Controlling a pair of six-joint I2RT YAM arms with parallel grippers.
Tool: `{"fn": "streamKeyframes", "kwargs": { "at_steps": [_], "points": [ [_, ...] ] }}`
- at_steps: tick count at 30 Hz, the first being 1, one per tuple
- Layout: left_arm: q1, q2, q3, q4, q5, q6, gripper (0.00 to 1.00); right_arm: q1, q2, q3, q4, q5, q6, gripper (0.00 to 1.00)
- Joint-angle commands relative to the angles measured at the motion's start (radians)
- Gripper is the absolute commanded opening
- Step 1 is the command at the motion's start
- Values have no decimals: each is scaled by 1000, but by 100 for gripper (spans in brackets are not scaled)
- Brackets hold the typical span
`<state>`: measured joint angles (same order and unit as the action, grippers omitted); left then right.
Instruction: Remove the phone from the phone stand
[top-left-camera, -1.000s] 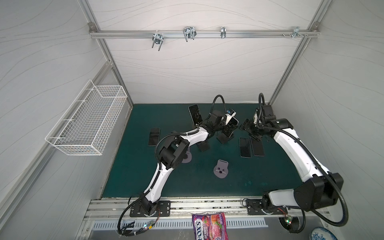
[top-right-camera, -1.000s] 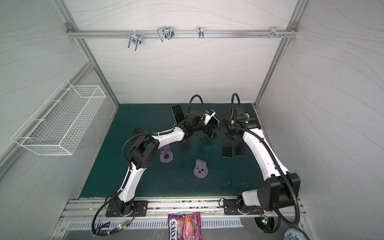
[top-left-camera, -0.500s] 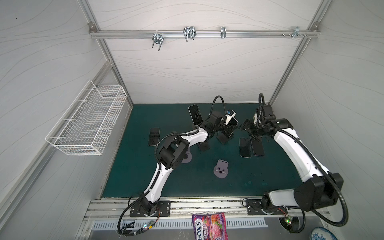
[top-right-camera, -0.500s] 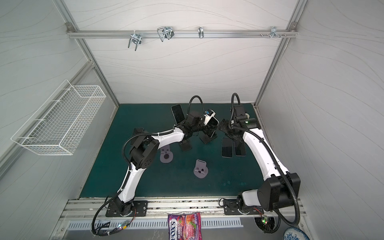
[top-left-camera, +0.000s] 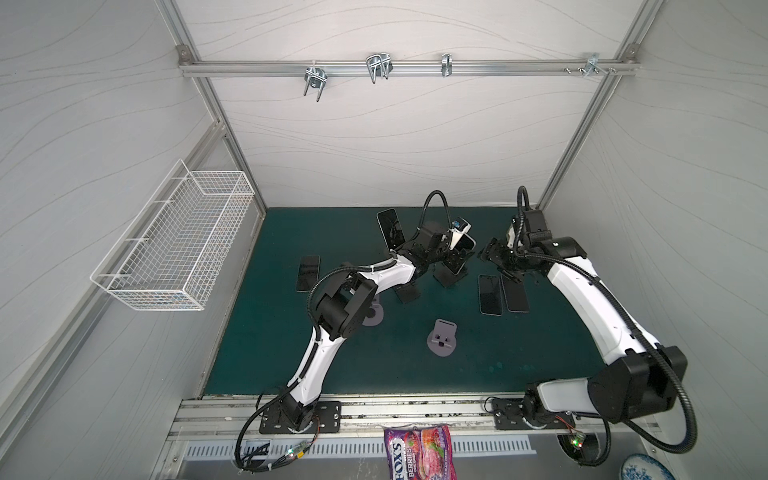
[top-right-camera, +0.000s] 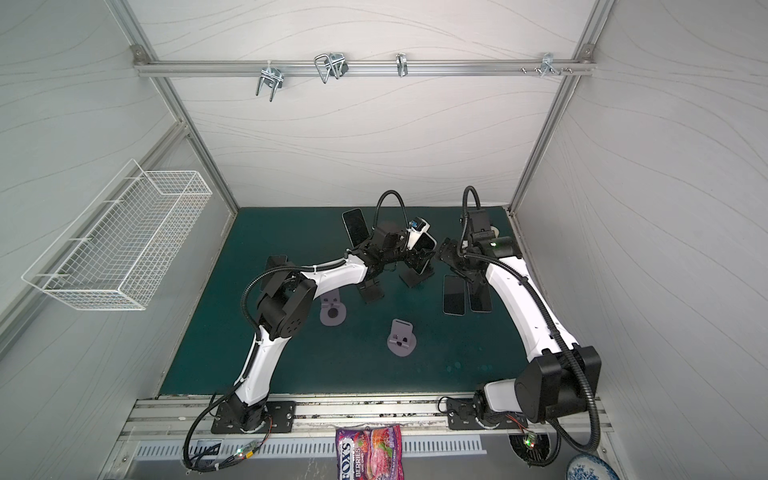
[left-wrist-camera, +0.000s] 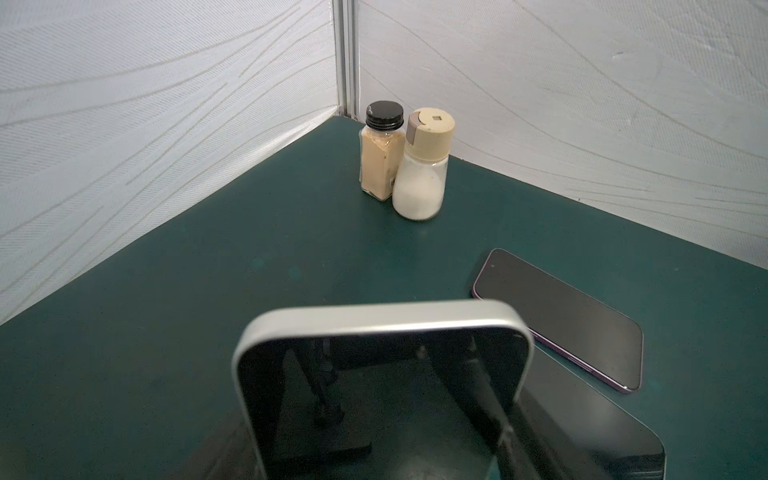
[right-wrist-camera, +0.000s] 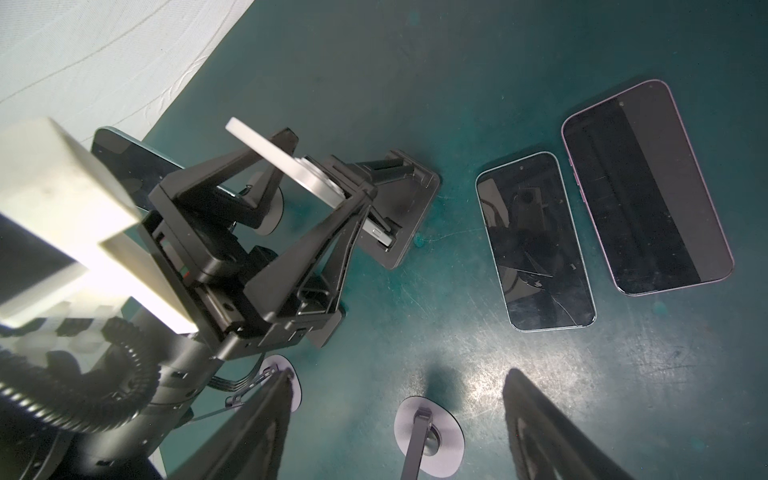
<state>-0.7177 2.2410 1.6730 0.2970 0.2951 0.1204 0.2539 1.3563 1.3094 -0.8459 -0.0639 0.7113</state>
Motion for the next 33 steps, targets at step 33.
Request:
{"fn": "streamKeyframes", "kwargs": {
  "at_steps": [33],
  "points": [
    [3,-208,-69,116,-52,-5,66,56,-97,21,-39,27,43,79]
  ]
}}
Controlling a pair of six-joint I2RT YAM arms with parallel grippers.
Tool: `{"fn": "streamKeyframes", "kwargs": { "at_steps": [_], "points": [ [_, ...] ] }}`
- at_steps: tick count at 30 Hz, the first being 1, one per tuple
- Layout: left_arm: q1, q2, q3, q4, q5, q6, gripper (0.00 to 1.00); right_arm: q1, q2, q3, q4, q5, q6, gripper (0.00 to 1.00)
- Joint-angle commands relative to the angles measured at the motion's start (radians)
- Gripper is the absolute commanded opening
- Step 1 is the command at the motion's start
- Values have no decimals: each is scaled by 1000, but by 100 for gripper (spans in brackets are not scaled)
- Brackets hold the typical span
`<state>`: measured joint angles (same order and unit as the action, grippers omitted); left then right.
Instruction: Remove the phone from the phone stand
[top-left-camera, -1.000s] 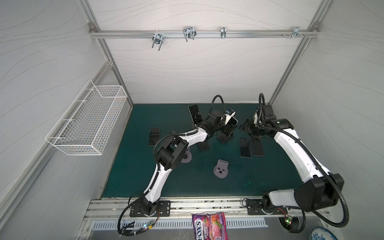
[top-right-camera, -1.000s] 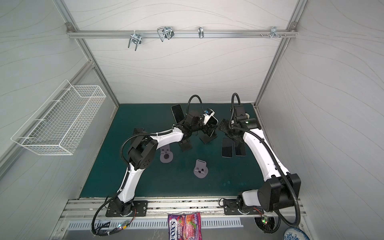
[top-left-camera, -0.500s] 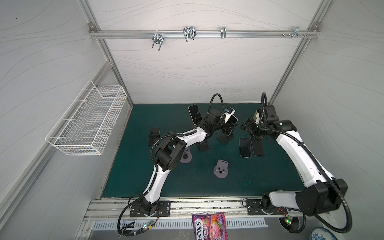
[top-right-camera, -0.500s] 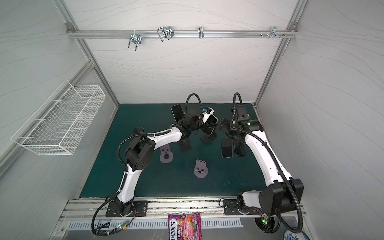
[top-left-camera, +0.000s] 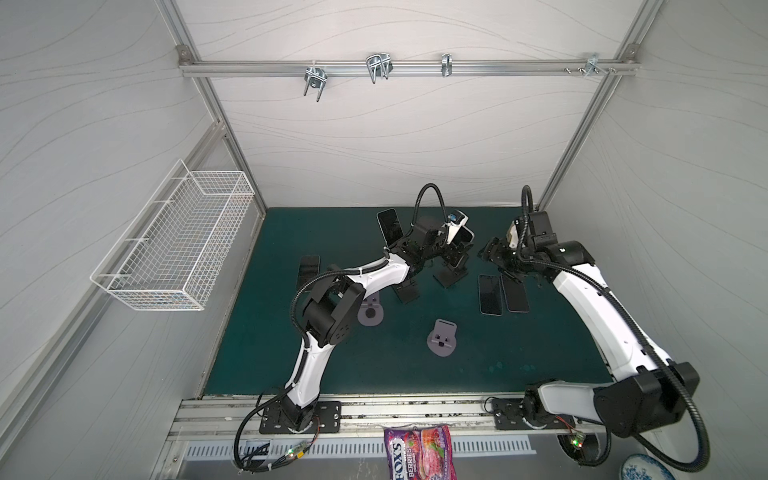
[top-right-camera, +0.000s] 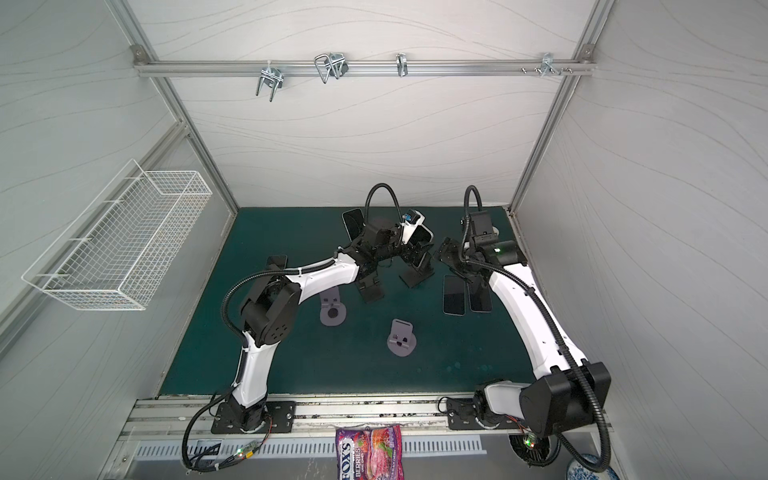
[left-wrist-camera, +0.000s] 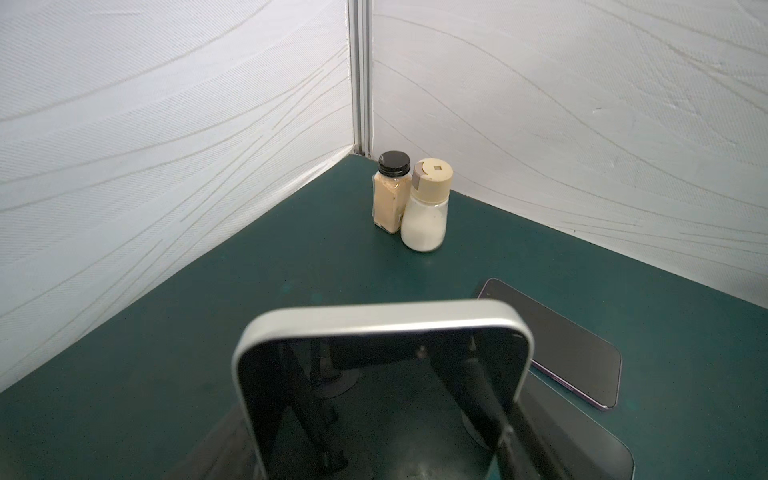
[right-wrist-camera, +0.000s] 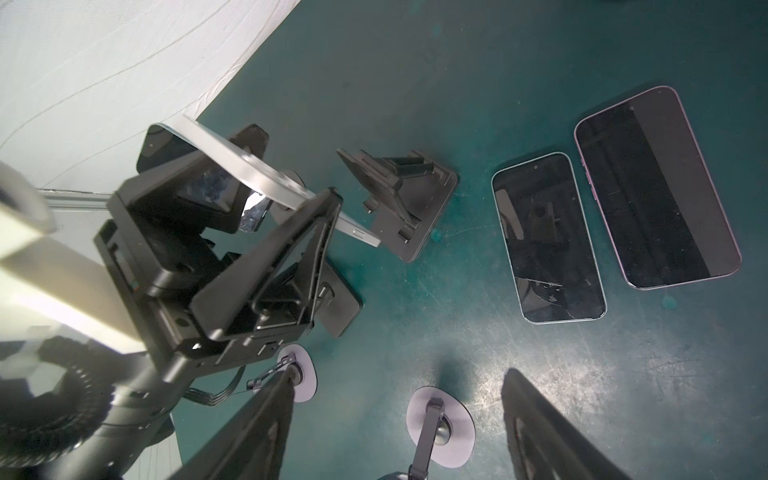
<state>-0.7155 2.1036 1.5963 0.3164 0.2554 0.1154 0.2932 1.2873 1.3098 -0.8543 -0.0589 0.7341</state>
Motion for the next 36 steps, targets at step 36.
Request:
{"fn": "streamKeyframes", "kwargs": {
  "at_steps": [36],
  "points": [
    [31,-515,-414,138,-86,3,66,454,46,180,-118,319,145,77]
  ]
}}
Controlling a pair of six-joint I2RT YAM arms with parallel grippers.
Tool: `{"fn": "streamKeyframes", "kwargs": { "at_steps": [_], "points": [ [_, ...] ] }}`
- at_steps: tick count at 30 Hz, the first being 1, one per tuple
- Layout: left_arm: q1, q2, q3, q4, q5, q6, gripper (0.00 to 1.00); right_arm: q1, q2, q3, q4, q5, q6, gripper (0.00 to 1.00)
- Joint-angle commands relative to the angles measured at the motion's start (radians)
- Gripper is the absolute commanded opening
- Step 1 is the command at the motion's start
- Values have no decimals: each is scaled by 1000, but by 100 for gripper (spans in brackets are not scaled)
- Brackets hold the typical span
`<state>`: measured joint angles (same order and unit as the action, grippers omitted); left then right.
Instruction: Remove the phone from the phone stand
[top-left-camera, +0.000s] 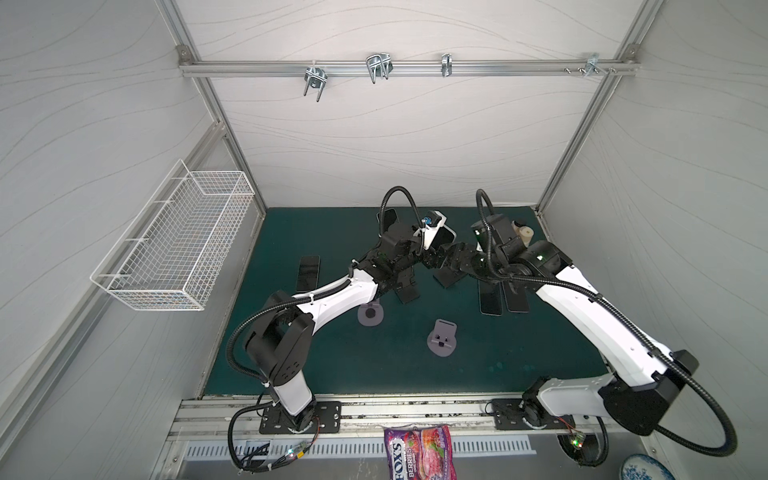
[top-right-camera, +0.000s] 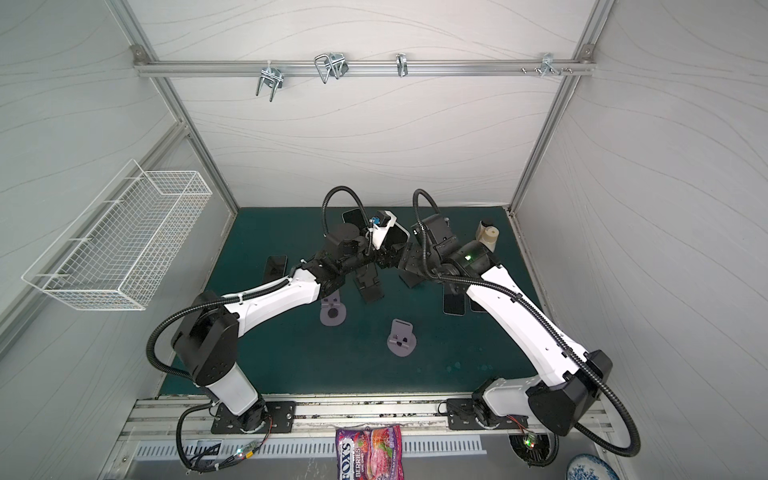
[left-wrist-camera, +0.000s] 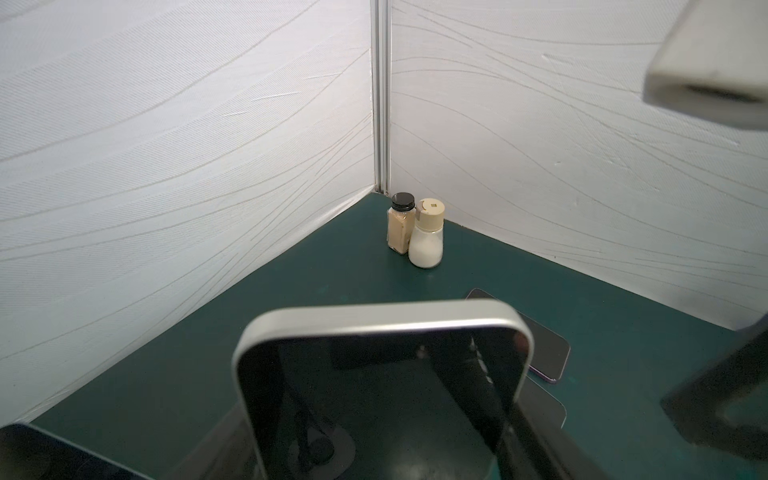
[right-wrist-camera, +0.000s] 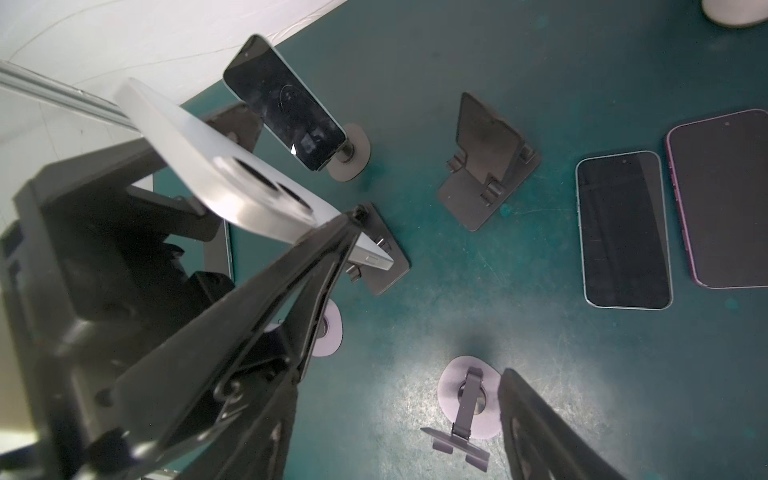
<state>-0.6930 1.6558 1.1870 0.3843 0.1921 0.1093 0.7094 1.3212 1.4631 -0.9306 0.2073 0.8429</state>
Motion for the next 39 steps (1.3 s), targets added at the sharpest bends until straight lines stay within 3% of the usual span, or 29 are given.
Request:
{"fn": "streamKeyframes", "kwargs": {
  "at_steps": [1,12,21,31,39],
  "points": [
    [13,-85,-17,62,-26,8,66,53,18,31,-42,61,42,77],
    [58,-323,-170,-92,-75,14,65,212,105,106,-19,124,65,77],
    [92,-455,-217,-216,-93,36,65,276,172,152,36,135,51,76],
    [171,-599,-255,-369,-107,15,65,344,175,107,249,71,-62,75],
    [247,-662,-251,-495,-145,-28,65,367,187,86,293,39,-84,74]
  ]
}}
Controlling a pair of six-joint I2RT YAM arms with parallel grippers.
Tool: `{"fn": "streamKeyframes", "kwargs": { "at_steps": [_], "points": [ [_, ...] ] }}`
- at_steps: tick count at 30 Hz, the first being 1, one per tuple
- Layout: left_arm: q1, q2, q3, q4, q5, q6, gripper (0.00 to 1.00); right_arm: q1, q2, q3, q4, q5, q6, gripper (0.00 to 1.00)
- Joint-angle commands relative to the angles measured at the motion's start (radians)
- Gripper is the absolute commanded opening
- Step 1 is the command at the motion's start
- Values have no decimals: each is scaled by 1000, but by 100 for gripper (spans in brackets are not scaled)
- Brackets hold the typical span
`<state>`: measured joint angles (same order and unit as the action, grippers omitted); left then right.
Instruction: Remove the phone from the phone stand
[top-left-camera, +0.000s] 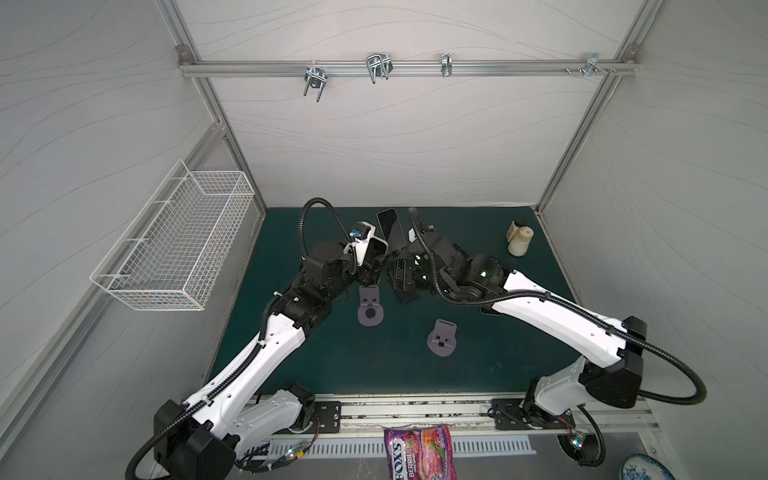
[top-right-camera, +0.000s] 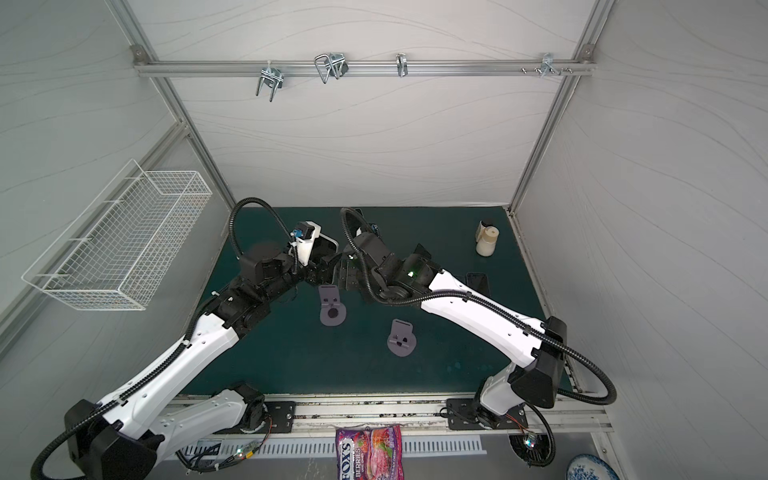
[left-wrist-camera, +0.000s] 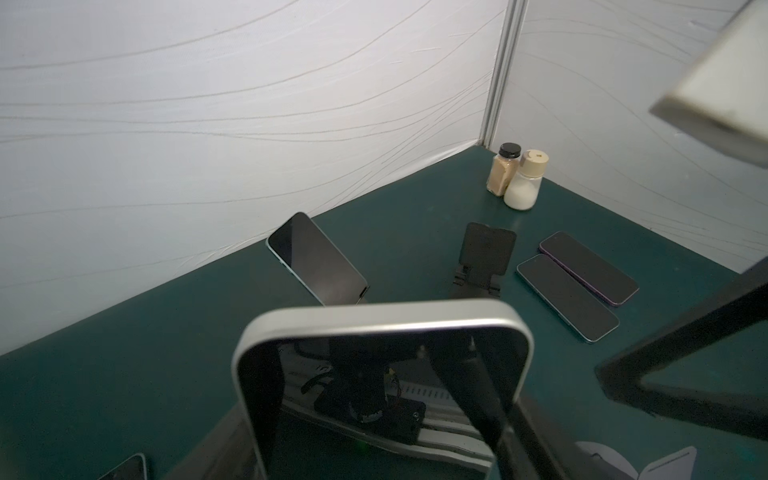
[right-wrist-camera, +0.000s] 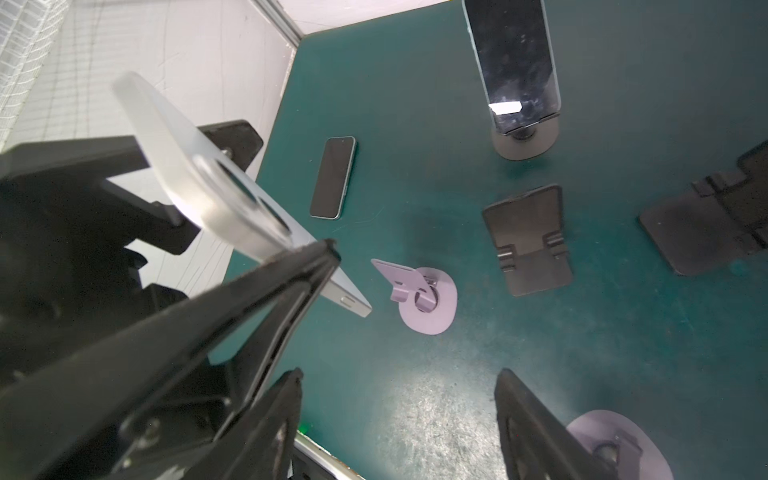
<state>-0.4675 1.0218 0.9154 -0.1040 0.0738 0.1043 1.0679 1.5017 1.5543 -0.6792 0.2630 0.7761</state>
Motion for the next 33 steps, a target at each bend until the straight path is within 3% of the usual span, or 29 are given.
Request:
{"fn": "streamKeyframes", "kwargs": {
  "at_steps": [1,8,19,33],
  "points": [
    [33,-31,22,-20,-40,-30,65,12,10,-5,47,-25,-24,74],
    [114,-33,21,-95,-78,-76,65,63,43,37,56,-32,-122,73],
    [234,-64,-7,-175,-56,-83,65,194,113,134,53,-20,-379,73],
    [312,-91,-119,-251,-23,-62,66,240,159,141,29,-13,-476,73]
  ]
}}
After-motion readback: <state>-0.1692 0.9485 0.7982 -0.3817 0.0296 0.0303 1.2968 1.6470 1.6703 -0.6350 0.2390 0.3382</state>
